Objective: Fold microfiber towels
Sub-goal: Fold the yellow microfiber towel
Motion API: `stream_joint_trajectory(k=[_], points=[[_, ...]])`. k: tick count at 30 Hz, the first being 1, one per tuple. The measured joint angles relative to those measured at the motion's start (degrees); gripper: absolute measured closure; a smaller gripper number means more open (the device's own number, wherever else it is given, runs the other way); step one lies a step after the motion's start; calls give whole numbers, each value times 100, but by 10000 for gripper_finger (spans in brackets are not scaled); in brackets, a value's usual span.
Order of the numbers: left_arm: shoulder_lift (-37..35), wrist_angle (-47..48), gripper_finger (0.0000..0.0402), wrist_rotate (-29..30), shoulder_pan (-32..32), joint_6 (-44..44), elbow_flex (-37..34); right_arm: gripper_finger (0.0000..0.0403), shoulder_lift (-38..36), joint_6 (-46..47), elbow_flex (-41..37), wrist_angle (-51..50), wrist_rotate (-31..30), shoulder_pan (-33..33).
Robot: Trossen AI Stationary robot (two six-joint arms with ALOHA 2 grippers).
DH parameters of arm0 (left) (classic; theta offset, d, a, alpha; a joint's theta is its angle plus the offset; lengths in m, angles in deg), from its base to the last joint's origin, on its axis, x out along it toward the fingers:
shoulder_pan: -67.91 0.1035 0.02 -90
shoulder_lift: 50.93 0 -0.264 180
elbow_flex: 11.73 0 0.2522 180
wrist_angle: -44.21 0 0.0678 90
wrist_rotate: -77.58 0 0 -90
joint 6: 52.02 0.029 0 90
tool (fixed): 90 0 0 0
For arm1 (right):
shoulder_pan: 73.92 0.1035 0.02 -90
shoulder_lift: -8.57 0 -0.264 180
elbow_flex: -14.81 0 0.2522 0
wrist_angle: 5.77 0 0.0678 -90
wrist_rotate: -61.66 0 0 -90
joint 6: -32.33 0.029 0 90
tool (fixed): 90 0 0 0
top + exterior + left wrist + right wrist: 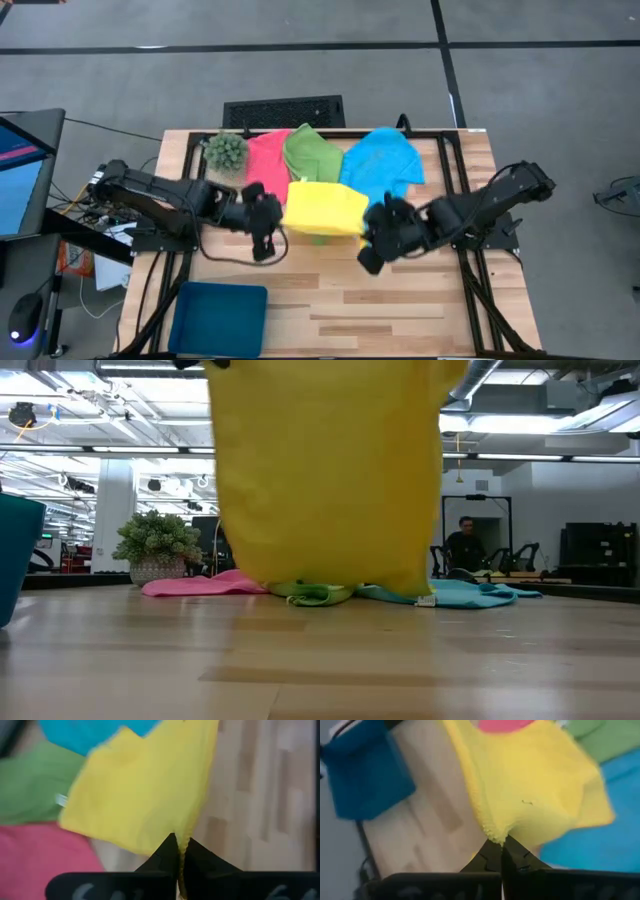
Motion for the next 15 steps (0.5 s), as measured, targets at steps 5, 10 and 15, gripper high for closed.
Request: stream_joint_trajectory(k=[5,10,15], points=[[2,-350,401,-343,-585,-575,-425,396,422,878,7,174,264,545],[7,-936,401,-617,-1053,-987,-868,394,774,1625,7,505,435,1009],[2,-1512,401,-861,-1245,-1311,-1217,394,1129,2037,7,932,541,1276]])
